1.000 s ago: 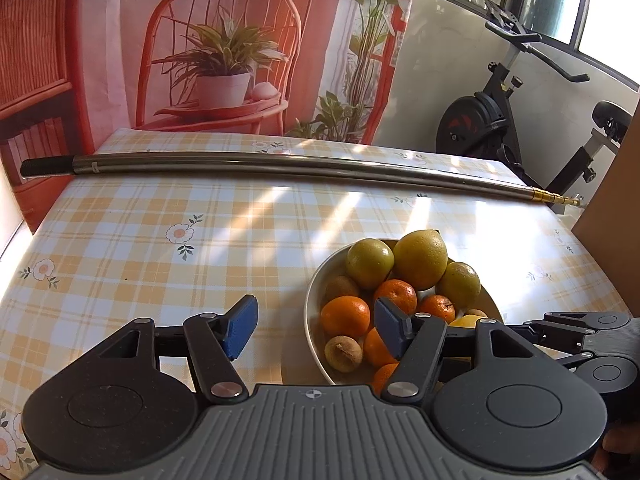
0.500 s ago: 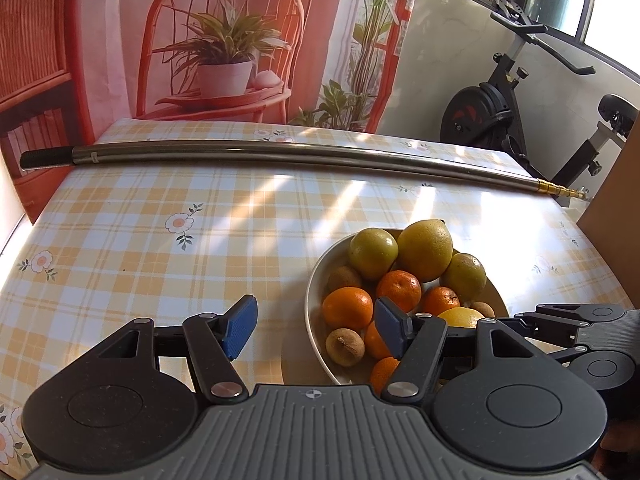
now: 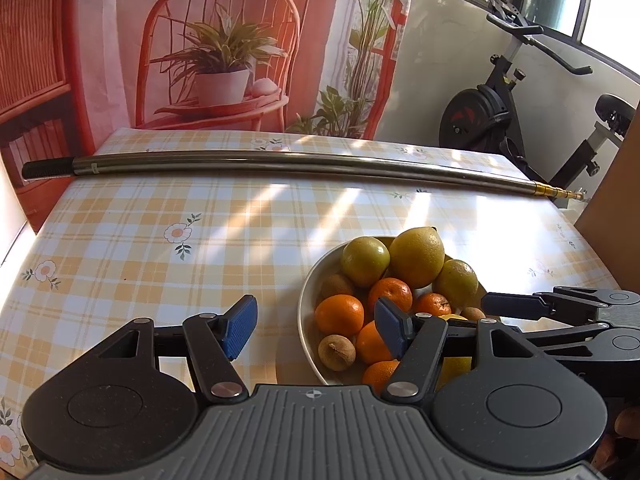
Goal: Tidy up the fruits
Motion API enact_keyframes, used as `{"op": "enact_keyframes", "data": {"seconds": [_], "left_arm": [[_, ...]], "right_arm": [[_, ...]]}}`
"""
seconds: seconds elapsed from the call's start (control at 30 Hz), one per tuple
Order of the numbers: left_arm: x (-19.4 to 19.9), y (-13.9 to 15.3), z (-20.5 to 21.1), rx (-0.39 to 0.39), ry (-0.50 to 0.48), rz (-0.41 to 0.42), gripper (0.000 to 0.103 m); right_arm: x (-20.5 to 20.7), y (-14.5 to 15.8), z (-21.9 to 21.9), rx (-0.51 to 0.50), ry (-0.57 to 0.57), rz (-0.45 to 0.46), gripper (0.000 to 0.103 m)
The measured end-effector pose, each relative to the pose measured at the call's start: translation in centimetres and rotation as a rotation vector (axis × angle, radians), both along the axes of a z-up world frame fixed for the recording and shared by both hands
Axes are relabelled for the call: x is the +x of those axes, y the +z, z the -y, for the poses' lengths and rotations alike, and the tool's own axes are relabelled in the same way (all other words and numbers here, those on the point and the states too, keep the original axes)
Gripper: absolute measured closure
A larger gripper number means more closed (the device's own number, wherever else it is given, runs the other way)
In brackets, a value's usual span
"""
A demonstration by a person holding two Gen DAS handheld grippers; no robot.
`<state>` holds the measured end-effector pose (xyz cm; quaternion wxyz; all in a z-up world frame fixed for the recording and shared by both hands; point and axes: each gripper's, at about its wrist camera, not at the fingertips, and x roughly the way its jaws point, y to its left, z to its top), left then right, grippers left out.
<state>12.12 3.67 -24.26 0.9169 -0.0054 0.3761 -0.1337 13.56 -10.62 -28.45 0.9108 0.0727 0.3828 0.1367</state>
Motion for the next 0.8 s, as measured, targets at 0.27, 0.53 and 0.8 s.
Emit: {"op": "enact_keyframes", "data": {"seconds": [0.27, 0.53, 0.8], "left_arm": [[-0.7, 0.8, 0.8, 0.029, -0.009, 0.019, 0.035], [-1.3, 1.7, 1.6, 0.057, -0.03, 0.042, 0.028], [-0.6, 3.7, 2.0, 0.043, -0.026, 0.036, 0.018]], "right_arm": [[-0.9, 1.0, 2.5, 0.006, -0.096, 0.04, 0.02], [-1.5, 1.9, 4.6, -0.041, -0.194, 0.038, 0.0], [-2.1, 3.4, 5.8, -0.026, -0.237, 0.034, 0.0]]}}
